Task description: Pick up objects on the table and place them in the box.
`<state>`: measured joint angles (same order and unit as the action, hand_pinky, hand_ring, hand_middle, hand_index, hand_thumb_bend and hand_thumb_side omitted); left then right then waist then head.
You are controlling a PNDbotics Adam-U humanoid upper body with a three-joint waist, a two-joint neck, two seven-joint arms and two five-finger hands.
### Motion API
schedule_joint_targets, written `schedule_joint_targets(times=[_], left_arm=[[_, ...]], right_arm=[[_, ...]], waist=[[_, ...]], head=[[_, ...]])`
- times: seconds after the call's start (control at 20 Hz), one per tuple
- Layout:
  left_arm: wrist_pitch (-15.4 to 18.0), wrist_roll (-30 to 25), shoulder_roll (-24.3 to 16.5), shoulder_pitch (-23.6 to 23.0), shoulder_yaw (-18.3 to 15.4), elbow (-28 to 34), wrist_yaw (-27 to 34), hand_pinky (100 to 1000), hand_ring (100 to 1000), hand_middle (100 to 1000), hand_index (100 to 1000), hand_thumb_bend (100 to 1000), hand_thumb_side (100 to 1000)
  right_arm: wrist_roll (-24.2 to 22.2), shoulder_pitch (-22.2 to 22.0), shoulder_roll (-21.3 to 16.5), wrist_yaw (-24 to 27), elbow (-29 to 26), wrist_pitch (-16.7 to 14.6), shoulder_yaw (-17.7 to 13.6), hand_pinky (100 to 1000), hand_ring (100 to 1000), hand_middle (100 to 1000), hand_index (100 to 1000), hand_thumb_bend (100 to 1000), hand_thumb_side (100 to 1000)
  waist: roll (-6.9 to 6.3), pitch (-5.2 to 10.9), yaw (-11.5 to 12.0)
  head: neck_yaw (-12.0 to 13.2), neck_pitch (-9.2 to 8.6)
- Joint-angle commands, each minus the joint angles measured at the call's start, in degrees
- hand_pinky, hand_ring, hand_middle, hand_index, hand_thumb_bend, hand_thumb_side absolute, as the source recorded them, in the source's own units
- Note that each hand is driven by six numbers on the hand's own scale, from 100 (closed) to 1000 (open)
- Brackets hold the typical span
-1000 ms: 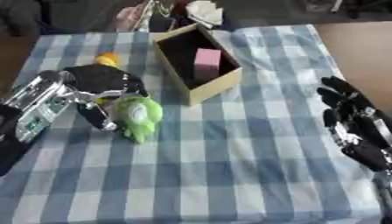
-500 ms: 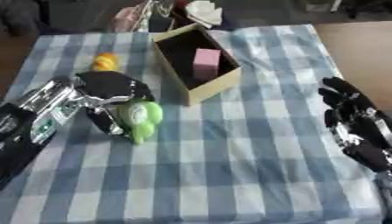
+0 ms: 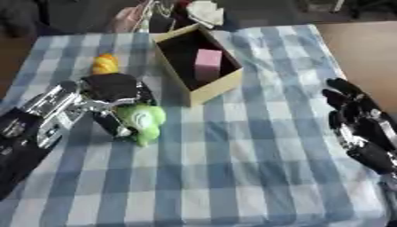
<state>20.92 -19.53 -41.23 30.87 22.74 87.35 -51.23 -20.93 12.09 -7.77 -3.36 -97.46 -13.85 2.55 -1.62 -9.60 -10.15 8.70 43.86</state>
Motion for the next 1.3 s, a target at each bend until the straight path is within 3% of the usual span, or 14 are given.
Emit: schedule_joint_targets(times=[0.05,0.2,0.4,0.9,1.3], left_arm=[[-0.57,0.76,-4.74,1.54,-2.11,4.59,1.3,646,492,494,684,354,146],[-2.2,0.16,-6.28,2.8,-3.85,7.2,2.31,654,498,501,691,374,146],[-5.0,-0.45,-4.78,6.24,-5.64,5.54,3.05,657,498,502,697,352,139],[-8.34,2.37,7.04,17.43,-5.31,-10.22,0.22,660,517,526,731,291,131],[-7.24,2.53,12.4,18.62,-2.24,-14.53,-2.34,684,586,604,793,303,159]], right_arm=[[-0.08,0.55,-0.49,0.32,-0.66,-0.17,0.0,1000,966,969,1000,100,416],[-0.09,0.56,-0.56,0.34,-0.62,-0.19,0.07,1000,966,969,1000,100,415],[-0.32,0.65,-0.51,0.46,-0.59,-0.24,0.31,1000,966,969,1000,100,414],[-1.88,1.43,-0.43,1.2,-0.36,-0.47,2.05,1000,967,969,1000,100,405],[-2.69,1.9,-0.31,1.67,-0.26,-0.53,2.7,1000,967,969,1000,100,402]], waist=[[-0.37,1.13,0.0],[-0.38,1.14,-0.12],[-0.36,1.08,-0.85],[-0.16,0.45,-3.46],[-0.16,0.08,-4.74]], head=[[-0.12,0.26],[-0.08,0.26],[0.29,0.26],[1.85,-0.02],[2.26,-0.54]])
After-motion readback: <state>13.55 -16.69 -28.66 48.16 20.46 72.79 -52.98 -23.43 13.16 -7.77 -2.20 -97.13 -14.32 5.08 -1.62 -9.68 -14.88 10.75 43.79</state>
